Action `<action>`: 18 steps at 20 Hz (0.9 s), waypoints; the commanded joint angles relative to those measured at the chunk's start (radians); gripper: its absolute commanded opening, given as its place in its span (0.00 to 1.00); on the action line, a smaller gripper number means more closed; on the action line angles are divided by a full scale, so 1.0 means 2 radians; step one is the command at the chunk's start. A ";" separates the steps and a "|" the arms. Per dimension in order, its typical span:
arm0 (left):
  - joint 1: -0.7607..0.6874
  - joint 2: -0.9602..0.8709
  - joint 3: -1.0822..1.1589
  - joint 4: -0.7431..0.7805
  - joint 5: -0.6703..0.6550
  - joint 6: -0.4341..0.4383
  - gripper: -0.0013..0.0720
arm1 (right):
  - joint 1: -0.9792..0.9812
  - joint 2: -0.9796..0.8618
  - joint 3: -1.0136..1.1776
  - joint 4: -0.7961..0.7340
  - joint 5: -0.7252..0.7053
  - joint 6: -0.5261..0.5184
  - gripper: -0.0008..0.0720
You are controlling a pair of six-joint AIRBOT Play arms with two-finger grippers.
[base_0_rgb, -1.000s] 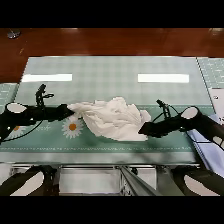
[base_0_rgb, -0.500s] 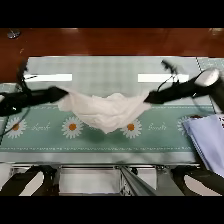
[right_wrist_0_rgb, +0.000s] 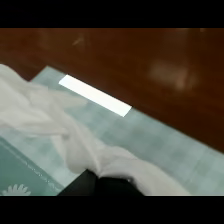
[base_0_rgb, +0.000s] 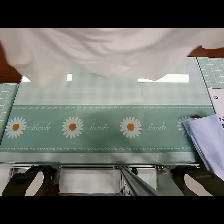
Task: Fold the shirts.
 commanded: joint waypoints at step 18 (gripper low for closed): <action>-0.001 0.077 -0.300 0.170 -0.031 -0.099 0.05 | -0.001 0.037 -0.290 -0.041 -0.080 -0.019 0.05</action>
